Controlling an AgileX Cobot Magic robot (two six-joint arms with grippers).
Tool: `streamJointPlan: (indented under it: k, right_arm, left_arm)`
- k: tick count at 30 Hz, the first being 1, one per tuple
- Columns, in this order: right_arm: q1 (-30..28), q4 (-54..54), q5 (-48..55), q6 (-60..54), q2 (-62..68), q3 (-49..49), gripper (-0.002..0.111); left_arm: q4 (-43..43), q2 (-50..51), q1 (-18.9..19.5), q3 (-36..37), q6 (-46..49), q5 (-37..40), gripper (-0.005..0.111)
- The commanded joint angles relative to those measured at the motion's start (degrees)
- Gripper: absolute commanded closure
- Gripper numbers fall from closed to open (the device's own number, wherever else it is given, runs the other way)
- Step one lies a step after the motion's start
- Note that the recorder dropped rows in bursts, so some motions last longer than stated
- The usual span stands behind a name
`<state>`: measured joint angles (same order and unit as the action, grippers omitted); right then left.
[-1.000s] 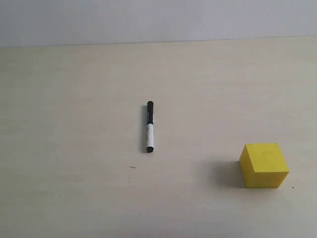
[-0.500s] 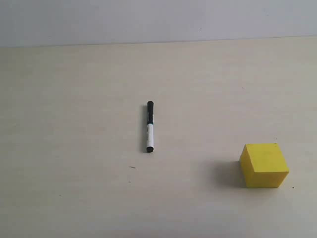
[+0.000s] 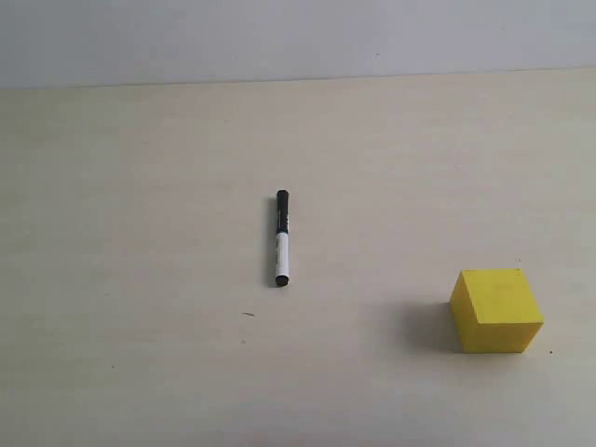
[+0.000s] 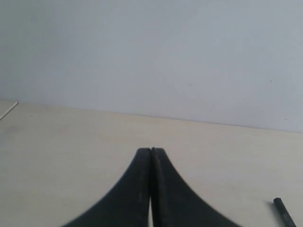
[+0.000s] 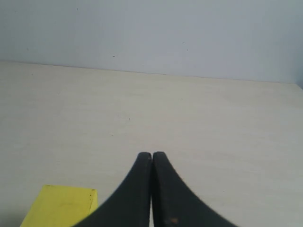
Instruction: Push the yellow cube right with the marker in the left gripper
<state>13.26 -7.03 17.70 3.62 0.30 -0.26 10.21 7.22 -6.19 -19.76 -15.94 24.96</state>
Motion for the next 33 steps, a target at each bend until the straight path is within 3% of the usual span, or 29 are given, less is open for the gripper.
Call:
streamJointPlan:
  k: [1,8,19,33]
  right_arm:
    - [0.03,0.22,-0.35,-0.49,-0.30,0.26,0.108]
    - [0.03,0.22,-0.35,-0.49,-0.30,0.26,0.108]
    - [0.03,0.22,-0.35,-0.49,-0.30,0.26,0.108]
    - [0.03,0.22,-0.35,-0.49,-0.30,0.26,0.108]
  left_arm:
    - [0.07,-0.13,1.62,1.16,0.96,-6.47,0.107]
    - [0.49,-0.13,5.54,5.32,0.76,-7.85,0.107]
    - [-0.17,-7.22,5.66,8.45,0.63,-7.94,0.107]
    - [-1.36,-7.22,5.66,16.27,-2.57,-8.35,0.107]
